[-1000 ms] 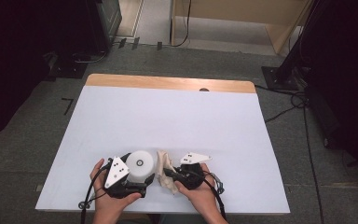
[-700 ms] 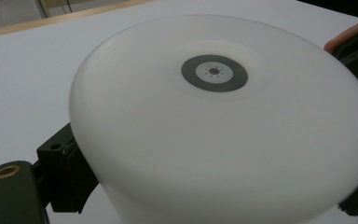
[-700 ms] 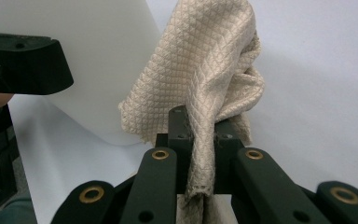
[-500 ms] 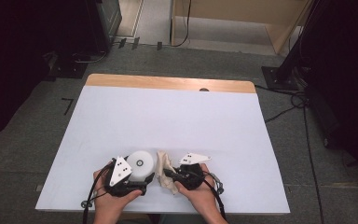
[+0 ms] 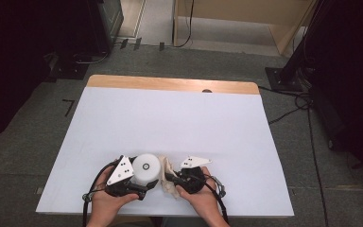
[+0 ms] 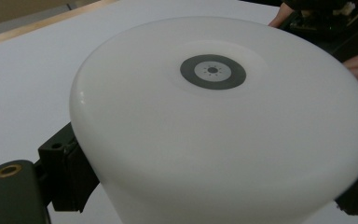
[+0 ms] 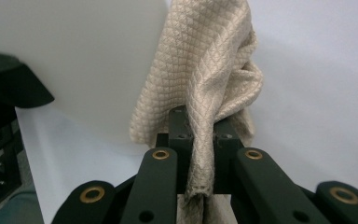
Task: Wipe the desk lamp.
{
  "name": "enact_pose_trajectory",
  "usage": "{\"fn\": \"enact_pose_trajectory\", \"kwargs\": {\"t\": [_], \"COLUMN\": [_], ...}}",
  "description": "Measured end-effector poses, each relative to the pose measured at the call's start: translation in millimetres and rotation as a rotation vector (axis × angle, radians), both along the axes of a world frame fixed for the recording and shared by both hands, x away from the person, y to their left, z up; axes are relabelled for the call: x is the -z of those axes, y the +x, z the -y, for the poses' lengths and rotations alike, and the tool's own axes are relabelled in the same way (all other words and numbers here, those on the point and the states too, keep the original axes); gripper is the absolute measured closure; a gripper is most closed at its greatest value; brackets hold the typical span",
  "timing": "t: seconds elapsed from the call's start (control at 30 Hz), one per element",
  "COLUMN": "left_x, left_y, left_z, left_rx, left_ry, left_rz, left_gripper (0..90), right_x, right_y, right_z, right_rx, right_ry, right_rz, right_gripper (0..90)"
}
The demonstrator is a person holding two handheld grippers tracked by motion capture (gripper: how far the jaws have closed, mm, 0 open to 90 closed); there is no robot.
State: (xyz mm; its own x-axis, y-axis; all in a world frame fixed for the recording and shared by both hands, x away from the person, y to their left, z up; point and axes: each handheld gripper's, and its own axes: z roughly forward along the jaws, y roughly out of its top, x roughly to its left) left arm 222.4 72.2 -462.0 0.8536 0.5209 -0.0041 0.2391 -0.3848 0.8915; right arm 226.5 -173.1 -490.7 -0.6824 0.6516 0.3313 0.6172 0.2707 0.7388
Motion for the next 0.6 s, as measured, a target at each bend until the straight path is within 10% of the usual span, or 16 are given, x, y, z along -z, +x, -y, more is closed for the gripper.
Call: {"fn": "enact_pose_trajectory", "kwargs": {"t": [0.4,0.6], "left_x": [1.1,1.6], "left_y": [-0.1,-0.2], "left_z": [-0.4,-0.3], "left_rx": [-0.003,-0.006], "left_ry": [-0.009,-0.012], "left_rz": [-0.002,-0.002], "left_gripper": [8.2,8.2], "right_x": [-15.2,-52.9], "right_y": [-6.2,-17.4], "right_z": [-3.7,0.1], "right_rx": [-0.002,-0.001], "right_ry": [0.039,0.097], "right_rz": [0.041,0.134], "right_gripper": [84.7,84.7]}}
